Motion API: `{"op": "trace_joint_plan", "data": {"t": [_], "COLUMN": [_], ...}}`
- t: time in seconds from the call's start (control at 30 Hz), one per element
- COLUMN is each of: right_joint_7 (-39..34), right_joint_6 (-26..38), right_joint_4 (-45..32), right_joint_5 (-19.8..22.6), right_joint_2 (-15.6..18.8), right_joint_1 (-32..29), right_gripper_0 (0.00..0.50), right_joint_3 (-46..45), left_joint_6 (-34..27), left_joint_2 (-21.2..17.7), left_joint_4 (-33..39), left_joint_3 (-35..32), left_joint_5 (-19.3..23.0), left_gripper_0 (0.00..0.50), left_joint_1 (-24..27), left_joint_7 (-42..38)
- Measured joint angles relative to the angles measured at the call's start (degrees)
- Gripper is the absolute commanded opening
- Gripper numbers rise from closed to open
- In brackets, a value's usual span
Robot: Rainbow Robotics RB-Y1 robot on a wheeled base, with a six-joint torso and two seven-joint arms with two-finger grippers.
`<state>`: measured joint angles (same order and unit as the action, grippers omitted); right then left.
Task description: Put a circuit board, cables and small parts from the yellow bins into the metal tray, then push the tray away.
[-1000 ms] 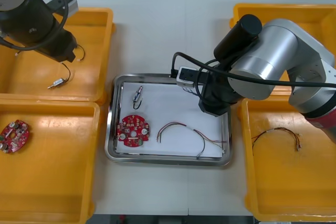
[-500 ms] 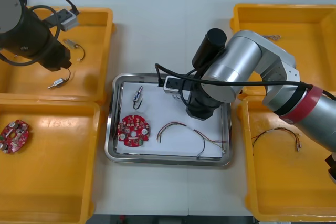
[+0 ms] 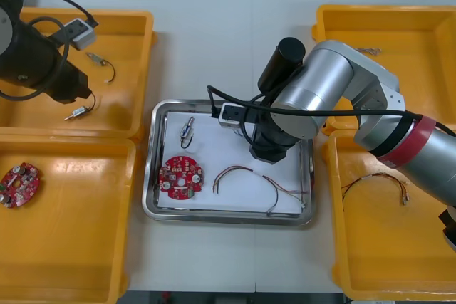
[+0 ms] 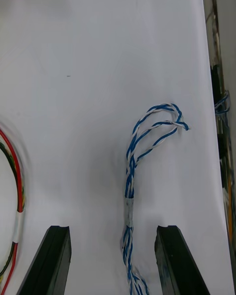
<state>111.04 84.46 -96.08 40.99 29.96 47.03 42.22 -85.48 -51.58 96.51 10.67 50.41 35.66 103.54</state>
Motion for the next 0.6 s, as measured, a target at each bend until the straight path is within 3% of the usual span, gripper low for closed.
{"op": "trace_joint_plan", "data": {"t": [0.23, 0.4, 0.6], "right_joint_7": [0.0, -0.55, -12.18], "right_joint_6": [8.5, 15.94, 23.84], "right_joint_4": [-4.77, -9.24, -13.47], "right_joint_5": [0.51, 1.34, 2.59], "right_joint_2": [0.0, 0.0, 0.01], "right_joint_1": [0.12, 0.12, 0.13], "right_gripper_0": [0.5, 0.5, 0.5], "right_joint_3": [-2.6, -8.0, -14.67], "left_joint_6": [6.03, 8.34, 9.85], "left_joint_2": [-0.32, -1.36, -2.86], "left_joint_4": [-2.63, -3.36, -5.16], "left_joint_3": [0.0, 0.47, 3.43], "left_joint_5": [0.44, 0.59, 0.6], "left_gripper_0": [0.486, 0.486, 0.485], "left_joint_1": [-1.96, -2.82, -2.88], "left_joint_7": [13.39, 15.53, 15.53]}}
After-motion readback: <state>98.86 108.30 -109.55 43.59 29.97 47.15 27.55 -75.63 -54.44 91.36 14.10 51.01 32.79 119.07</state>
